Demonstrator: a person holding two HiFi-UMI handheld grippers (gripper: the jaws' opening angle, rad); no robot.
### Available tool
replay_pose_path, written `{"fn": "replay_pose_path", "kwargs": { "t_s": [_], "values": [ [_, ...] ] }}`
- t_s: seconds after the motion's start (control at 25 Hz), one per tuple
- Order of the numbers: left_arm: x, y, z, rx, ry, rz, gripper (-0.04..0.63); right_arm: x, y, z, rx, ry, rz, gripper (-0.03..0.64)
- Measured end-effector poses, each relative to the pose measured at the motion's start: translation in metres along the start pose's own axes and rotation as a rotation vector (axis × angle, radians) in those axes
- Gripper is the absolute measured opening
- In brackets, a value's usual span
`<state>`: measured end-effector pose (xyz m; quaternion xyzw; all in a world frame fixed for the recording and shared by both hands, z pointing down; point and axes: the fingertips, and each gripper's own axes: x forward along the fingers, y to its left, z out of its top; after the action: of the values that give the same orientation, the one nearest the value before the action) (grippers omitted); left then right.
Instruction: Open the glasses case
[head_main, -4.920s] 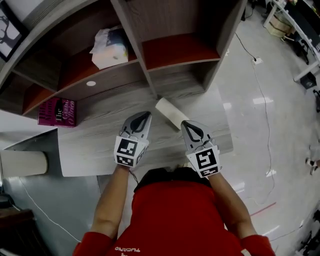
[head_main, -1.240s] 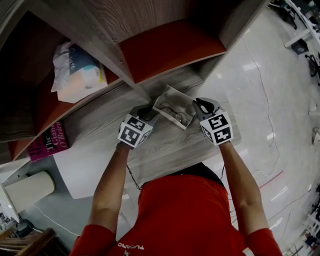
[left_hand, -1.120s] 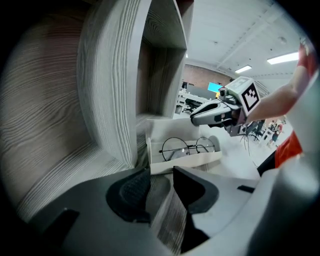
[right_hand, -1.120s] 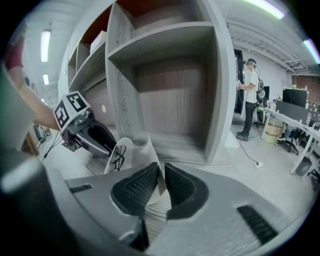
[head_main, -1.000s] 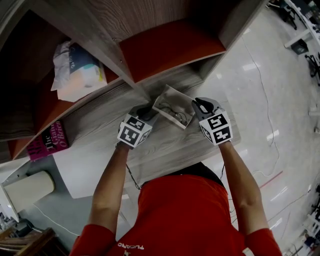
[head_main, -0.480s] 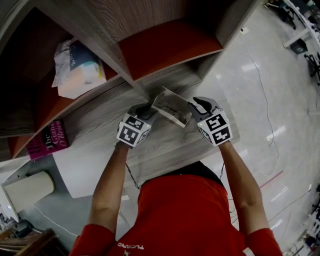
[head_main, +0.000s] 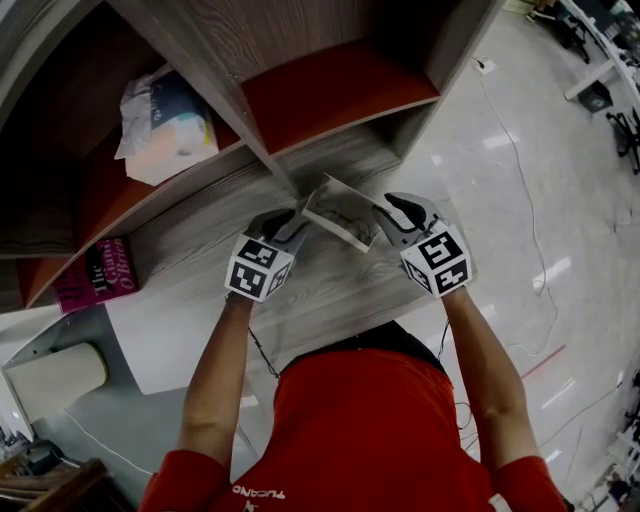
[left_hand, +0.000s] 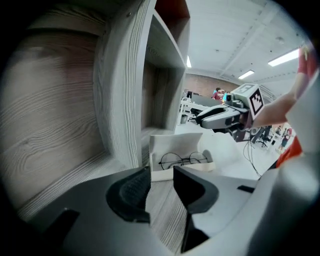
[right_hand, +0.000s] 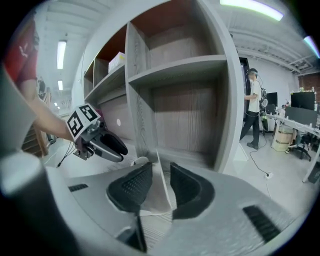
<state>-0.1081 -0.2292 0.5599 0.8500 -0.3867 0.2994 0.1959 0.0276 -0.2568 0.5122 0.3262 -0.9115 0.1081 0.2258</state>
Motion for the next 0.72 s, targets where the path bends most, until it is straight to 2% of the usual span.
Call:
{"fn": "replay_pose_path", "kwargs": {
  "t_s": [0.16, 0.52, 0.72],
  "values": [
    [-0.024, -0.011, 0.030, -0.019, -0.129, 0.025, 0.127, -0.018, 0.001, 0.021, 0.031, -0.080, -0.016, 0.109],
    [-0.104, -0.056, 0.120, -0.022, -0.514, 0.037, 0.069, -0.073, 0.028, 0.087, 0.033, -0.310, -0.024, 0.061],
    [-0.145, -0.077, 0.157, -0.010, -0.641, 0.073, 0.043, -0.103, 0.048, 0.116, 0.008, -0.407, -0.035, 0.038]
  ]
}}
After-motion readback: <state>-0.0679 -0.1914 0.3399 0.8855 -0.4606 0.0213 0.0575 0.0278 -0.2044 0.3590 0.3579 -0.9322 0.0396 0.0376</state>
